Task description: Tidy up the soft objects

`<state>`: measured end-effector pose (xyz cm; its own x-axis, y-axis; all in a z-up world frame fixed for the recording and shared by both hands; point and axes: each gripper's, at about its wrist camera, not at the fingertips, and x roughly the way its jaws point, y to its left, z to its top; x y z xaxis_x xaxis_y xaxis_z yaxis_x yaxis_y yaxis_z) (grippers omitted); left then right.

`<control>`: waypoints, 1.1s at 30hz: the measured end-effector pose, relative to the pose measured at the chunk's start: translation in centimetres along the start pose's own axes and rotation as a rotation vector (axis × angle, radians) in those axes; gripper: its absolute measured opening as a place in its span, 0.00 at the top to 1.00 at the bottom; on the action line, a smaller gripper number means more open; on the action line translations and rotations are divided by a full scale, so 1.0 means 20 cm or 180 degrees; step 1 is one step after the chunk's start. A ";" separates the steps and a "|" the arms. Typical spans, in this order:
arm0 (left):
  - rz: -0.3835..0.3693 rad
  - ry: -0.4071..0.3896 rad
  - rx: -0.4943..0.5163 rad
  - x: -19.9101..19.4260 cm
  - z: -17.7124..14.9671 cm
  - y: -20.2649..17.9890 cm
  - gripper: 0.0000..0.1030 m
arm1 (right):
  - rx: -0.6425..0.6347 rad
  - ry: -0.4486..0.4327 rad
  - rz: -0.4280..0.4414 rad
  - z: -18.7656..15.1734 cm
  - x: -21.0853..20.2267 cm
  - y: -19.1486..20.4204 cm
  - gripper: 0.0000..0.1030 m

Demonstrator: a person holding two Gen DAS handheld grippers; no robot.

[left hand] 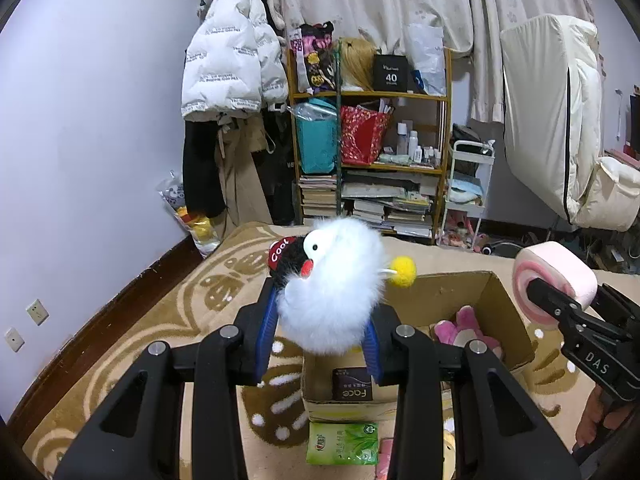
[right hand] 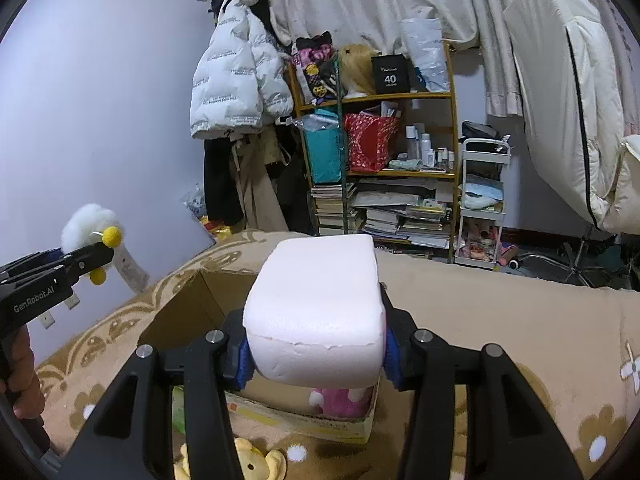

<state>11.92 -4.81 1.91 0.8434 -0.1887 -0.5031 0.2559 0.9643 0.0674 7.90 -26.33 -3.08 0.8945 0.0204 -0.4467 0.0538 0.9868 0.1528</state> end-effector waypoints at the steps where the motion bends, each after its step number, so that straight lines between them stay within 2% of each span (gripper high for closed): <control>1: -0.0011 0.0018 0.0016 0.02 0.00 -0.01 0.66 | -0.0006 0.0012 0.0004 0.00 0.02 0.00 0.49; 15: -0.0122 0.0252 0.0139 0.19 -0.08 -0.08 0.65 | 0.0084 0.0267 0.0159 -0.06 0.23 -0.02 0.49; 33: -0.0245 0.0537 0.0367 0.30 -0.17 -0.21 0.64 | 0.0137 0.0513 0.0297 -0.13 0.34 -0.05 0.48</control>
<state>14.23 -9.37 -4.34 0.7308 -0.2180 -0.6469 0.3771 0.9188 0.1164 12.71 -26.71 -8.56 0.8140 0.1404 -0.5637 -0.0041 0.9717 0.2361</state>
